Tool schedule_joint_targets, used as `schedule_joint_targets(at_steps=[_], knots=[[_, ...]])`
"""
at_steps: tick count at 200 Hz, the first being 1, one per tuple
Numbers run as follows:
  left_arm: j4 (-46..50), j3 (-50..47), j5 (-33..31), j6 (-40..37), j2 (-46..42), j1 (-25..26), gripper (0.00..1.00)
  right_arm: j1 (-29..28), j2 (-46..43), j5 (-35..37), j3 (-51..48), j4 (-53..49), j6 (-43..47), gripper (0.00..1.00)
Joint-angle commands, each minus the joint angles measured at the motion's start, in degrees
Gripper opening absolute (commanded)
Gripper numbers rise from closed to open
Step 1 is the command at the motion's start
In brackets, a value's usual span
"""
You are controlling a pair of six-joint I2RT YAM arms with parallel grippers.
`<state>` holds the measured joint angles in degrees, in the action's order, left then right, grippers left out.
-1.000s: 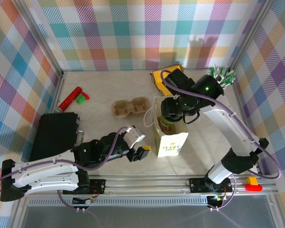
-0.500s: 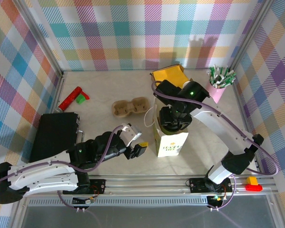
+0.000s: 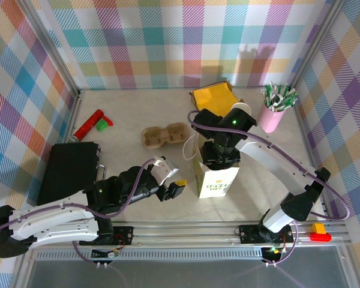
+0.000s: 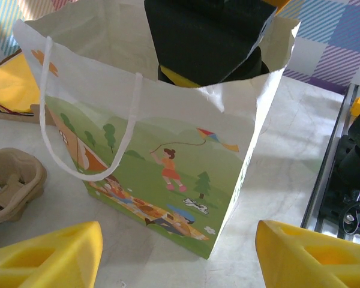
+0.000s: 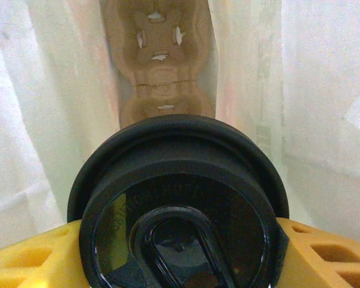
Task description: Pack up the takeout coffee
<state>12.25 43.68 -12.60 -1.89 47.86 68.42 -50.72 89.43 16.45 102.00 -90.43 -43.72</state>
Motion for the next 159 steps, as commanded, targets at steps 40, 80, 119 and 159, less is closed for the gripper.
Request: schedule_joint_targets(at_steps=[40,80,119,159], knots=[[-1.6,2.8,0.6,-2.1,1.7,-0.6,0.68,-0.4,-1.6,-0.9,-1.1,2.2,-0.2,0.54],[-1.2,3.1,1.8,-2.4,2.2,-0.6,0.67,0.5,-0.2,-2.3,-1.3,3.2,0.4,0.55],[-0.8,4.7,3.8,-3.1,2.8,-0.6,0.67,2.5,0.1,-3.3,-2.7,4.1,1.3,0.54],[-0.8,6.0,4.1,-3.6,3.6,-0.6,0.67,3.3,2.1,-4.6,-2.5,3.6,1.9,0.54]])
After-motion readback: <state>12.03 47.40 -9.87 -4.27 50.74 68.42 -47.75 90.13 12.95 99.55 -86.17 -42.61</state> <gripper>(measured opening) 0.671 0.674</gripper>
